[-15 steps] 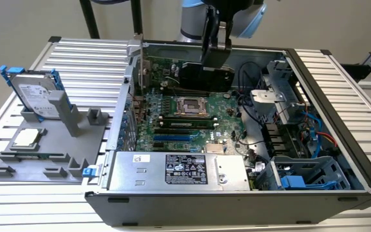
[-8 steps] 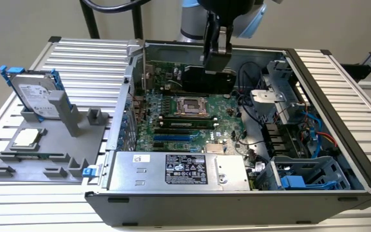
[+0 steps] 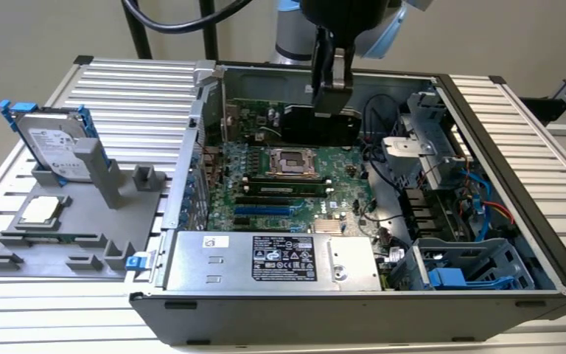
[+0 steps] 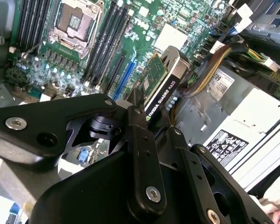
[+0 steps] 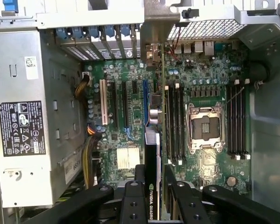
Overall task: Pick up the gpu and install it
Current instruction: 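Insert the gpu into the slot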
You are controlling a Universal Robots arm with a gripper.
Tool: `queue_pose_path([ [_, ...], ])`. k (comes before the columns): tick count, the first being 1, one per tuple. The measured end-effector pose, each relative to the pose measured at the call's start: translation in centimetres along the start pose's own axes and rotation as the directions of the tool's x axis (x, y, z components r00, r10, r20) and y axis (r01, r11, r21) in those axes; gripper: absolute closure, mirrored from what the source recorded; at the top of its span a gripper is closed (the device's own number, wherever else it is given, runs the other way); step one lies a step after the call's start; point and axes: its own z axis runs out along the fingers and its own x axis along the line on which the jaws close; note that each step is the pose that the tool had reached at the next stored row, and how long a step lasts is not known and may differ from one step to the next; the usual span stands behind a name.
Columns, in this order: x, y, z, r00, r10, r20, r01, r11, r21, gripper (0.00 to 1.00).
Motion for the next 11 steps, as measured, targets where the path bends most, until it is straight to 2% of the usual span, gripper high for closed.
queue_pose_path([
  [11,-0.03,0.01,0.28,1.0,0.0,-0.0002,0.0,1.0,0.0008,1.0],
])
